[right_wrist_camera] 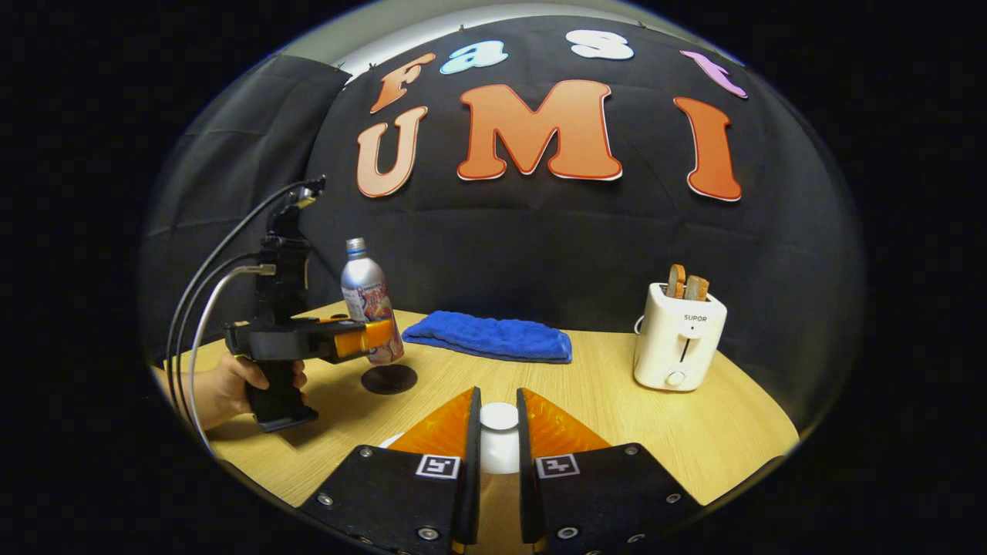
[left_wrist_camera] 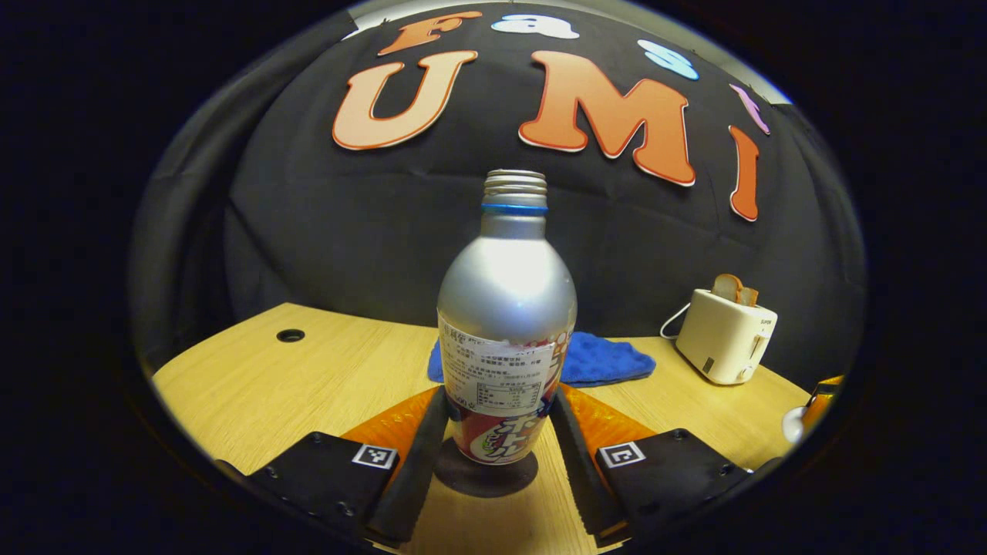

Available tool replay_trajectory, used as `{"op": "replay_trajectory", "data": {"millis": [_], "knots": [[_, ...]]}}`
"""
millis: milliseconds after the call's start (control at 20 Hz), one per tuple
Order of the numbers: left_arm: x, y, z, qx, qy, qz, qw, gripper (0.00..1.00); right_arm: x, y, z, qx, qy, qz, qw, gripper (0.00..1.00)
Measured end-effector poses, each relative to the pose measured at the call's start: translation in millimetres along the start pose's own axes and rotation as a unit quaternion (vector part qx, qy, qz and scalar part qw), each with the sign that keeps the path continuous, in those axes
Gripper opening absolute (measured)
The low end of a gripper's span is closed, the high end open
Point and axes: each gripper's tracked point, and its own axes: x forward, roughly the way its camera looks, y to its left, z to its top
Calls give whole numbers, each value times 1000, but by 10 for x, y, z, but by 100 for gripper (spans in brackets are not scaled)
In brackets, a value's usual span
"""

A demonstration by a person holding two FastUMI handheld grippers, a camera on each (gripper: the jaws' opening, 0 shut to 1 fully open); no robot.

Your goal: Open the teacup lid with one hand, grasp the water bottle and pour water into the teacup with the other hand; after pouring, place the water bottle on the coaster and then close the teacup lid.

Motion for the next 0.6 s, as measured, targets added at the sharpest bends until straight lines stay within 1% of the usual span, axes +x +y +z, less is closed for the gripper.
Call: {"op": "replay_trajectory", "data": {"millis": [50,100,150,200,300,450,500,550,600], "knots": [[-4,-6,-28,-1,8,-1,1000,80,13,7,1,0,0,0,1000,22],[10,-20,-65,-2,14,-7,1000,76,20,18,-13,0,2,2,1000,21],[11,-25,-112,-2,21,-10,1000,76,29,31,-24,1,3,4,1000,22],[24,8,-164,-2,29,-5,1000,84,37,51,-35,2,5,7,1000,22],[44,-7,-252,-6,41,-6,999,76,42,87,-40,0,6,10,1000,22],[41,26,-343,-6,52,-2,999,80,73,149,-75,6,11,19,1000,22],[59,32,-336,-8,51,-2,999,76,82,175,-82,9,12,21,1000,22],[50,13,-347,-6,54,-5,999,81,82,205,-78,11,12,24,1000,22],[53,15,-386,-4,58,-6,998,82,90,223,-75,12,12,26,1000,22]]}}
